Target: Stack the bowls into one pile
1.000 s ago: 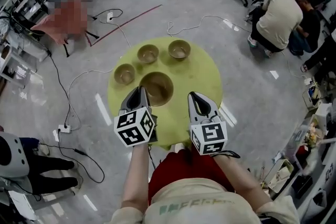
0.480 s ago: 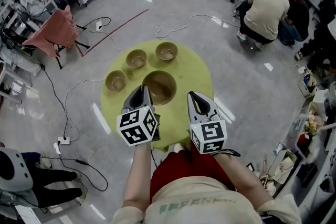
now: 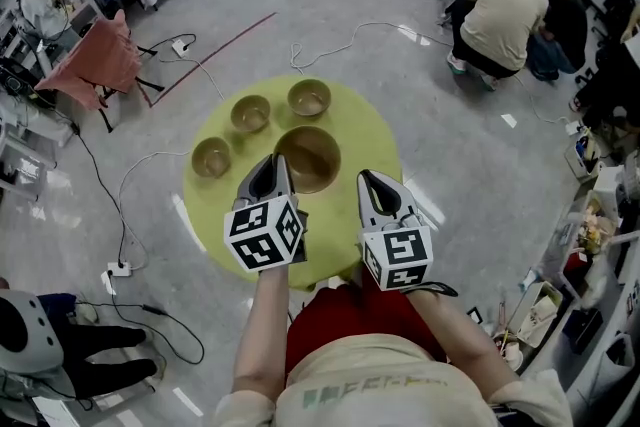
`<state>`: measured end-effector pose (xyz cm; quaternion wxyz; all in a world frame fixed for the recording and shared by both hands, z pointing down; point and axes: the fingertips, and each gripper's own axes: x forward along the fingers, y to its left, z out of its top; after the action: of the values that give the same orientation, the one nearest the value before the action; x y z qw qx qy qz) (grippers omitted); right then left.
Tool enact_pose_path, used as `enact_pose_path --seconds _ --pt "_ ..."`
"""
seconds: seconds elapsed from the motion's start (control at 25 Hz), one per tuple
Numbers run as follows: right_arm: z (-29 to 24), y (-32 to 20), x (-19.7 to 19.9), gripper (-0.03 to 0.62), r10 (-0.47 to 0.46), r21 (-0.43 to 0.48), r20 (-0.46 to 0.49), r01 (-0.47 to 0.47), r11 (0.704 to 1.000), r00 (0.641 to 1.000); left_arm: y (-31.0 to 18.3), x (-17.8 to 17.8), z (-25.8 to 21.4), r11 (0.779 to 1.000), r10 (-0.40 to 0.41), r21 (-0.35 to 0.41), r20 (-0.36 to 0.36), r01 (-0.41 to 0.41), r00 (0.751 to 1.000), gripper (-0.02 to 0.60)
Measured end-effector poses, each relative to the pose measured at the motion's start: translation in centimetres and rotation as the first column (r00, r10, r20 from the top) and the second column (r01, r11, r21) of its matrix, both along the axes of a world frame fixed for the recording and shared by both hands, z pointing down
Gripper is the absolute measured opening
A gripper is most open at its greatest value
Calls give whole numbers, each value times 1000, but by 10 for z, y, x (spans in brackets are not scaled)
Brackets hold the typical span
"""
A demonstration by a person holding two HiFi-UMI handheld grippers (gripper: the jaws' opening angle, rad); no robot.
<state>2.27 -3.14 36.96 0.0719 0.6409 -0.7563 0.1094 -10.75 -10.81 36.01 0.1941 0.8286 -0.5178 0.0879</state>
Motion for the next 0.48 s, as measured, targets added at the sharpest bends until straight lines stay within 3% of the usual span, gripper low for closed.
enact_pose_path --seconds 0.48 --pt "12 -59 34 37 -50 -37 21 50 998 999 -50 29 13 998 -48 -30 22 49 999 34"
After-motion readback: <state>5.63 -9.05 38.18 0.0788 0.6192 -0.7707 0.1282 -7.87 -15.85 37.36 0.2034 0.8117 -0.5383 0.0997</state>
